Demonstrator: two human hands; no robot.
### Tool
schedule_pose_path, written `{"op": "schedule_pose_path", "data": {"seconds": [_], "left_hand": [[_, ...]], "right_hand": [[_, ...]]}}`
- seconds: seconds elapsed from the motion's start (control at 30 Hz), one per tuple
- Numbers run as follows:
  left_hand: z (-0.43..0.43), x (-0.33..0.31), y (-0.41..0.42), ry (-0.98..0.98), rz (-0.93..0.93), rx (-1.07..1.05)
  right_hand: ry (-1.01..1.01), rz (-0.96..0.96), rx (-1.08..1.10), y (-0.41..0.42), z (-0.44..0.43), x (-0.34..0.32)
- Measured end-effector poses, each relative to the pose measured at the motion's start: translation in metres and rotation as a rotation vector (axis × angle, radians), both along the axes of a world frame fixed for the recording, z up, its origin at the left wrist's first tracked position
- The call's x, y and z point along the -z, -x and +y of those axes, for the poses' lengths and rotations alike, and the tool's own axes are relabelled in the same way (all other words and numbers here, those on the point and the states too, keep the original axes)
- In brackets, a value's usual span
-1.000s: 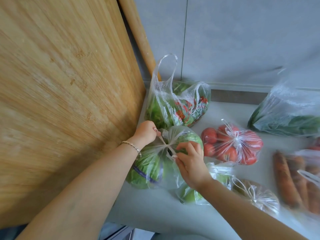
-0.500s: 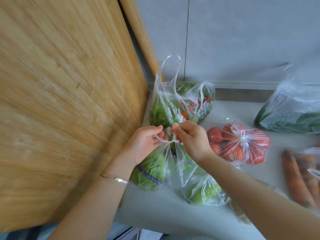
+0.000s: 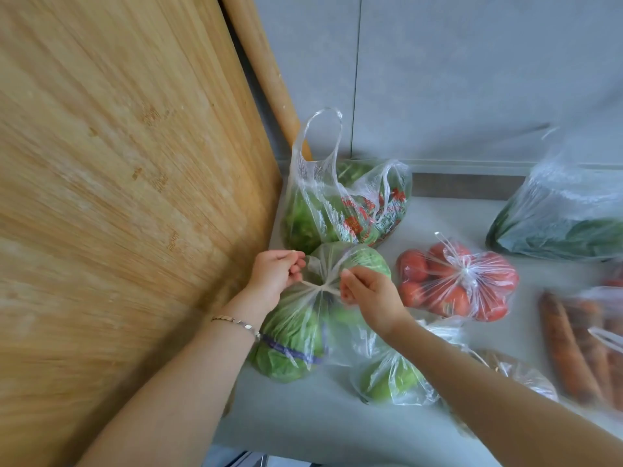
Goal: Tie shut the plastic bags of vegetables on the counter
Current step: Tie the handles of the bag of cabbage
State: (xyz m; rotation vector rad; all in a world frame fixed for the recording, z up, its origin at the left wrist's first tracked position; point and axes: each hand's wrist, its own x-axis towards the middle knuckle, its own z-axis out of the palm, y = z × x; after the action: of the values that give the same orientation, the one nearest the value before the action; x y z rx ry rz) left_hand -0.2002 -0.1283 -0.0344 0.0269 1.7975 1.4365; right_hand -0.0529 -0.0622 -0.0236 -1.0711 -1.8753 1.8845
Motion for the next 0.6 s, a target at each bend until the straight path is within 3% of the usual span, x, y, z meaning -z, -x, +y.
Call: {"op": "schedule_pose_path", "data": {"seconds": [0.1,0.27,0.37,0.5,0.6], "left_hand": [[0.006,-0.004,-0.007,0.013,0.125,0.063],[-0.008,-0.017,-0.015,-0.078,0.295,0.372],[-0.011,-0.017,-0.02,-0.068,0.369,0.424],[-0.007,-0.017,-0.022,-0.104,0.183,0.199],[-0.009,-0.017,-0.023,-0.096,0.054,0.083]], "right_hand": [[-0.021,-0.026,0.08,0.004,0.005,-0.006],[-0.233,-0.003,0.078,0.029,0.02,-0.025],[-0.163,0.003,0.134,0.045,0.018,-0.022],[-0.057,0.024,0.159,0.044,0.013,-0.018],[-0.104,-0.086,-0.069,0.033,0.004,-0.011]]}}
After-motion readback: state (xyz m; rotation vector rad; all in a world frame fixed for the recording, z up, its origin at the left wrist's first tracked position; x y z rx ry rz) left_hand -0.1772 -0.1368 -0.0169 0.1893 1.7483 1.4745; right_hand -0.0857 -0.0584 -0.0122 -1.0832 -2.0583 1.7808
